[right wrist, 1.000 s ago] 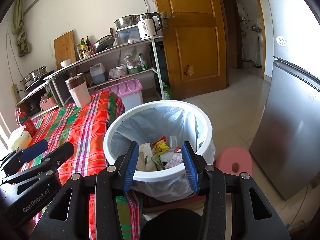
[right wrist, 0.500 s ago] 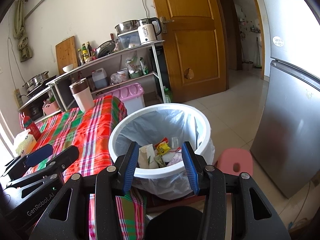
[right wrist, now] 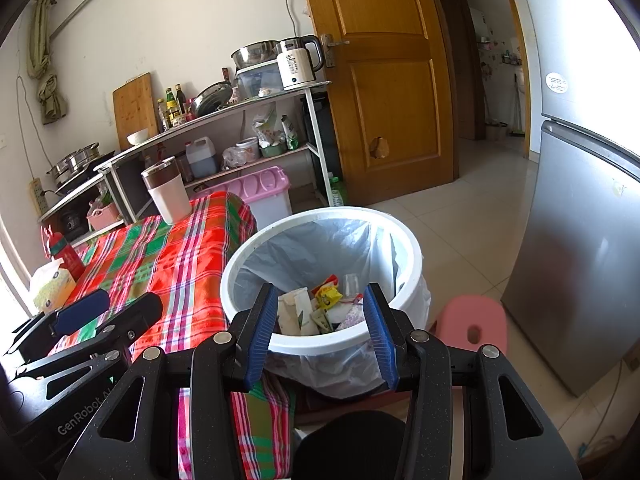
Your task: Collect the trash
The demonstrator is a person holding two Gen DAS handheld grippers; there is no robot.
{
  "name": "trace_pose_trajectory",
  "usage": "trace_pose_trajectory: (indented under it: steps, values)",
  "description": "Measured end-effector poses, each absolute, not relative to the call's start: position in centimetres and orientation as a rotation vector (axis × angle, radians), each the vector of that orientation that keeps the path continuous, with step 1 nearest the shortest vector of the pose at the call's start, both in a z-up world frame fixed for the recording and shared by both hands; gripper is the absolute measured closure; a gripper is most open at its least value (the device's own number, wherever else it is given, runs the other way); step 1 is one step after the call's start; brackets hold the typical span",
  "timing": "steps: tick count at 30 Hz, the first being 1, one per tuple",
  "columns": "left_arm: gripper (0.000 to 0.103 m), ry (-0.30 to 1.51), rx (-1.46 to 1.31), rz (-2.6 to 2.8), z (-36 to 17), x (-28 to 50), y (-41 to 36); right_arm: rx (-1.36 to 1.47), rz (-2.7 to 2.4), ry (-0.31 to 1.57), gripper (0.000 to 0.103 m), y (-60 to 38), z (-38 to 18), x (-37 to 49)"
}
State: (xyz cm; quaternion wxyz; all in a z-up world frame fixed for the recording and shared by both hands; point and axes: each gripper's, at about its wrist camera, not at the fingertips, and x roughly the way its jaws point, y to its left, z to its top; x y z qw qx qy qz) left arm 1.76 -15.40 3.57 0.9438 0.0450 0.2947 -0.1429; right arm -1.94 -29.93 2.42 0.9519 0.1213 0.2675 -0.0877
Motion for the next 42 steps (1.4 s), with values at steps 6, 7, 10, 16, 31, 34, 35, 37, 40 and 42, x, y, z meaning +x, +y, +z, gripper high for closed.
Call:
trace_pose_trajectory:
  steps: [6, 7, 10, 16, 31, 34, 35, 37, 40, 42]
  values:
    - [0.037, 0.600, 0.091, -0.292, 3.59, 1.82, -15.47, 0.247, -0.179, 0.546, 0.057, -29.76, 2.49, -1.97]
    - [0.037, 0.600, 0.090, -0.292, 3.59, 1.80, -15.47, 0.246, -0.180, 0.544, 0.057, -29.80, 2.47, -1.99]
    - [0.037, 0.603, 0.093, -0.292, 3.57, 1.81, -15.49, 0.245, -0.178, 0.545, 0.057, -29.64, 2.49, -2.04]
    - [0.037, 0.604, 0.092, -0.294, 3.57, 1.69, -15.52, 0.244, -0.177, 0.544, 0.057, -29.39, 2.52, -2.15]
    - [0.037, 0.605, 0.092, -0.297, 3.61, 1.73, -15.49, 0.243, -0.175, 0.547, 0.057, -29.22, 2.51, -2.21]
    - [0.037, 0.604, 0.089, -0.296, 3.70, 1.70, -15.50, 0.242, -0.175, 0.548, 0.057, -29.29, 2.53, -2.15]
    - [0.037, 0.604, 0.089, -0.295, 3.69, 1.70, -15.45, 0.243, -0.175, 0.548, 0.057, -29.22, 2.55, -2.18]
    - [0.037, 0.605, 0.089, -0.295, 3.72, 1.71, -15.45, 0.242, -0.175, 0.548, 0.057, -29.30, 2.53, -2.13]
    - [0.037, 0.605, 0.088, -0.296, 3.81, 1.72, -15.56, 0.243, -0.173, 0.547, 0.057, -29.15, 2.54, -2.20]
    - [0.037, 0.605, 0.087, -0.294, 3.79, 1.72, -15.52, 0.242, -0.173, 0.548, 0.057, -29.10, 2.53, -2.22]
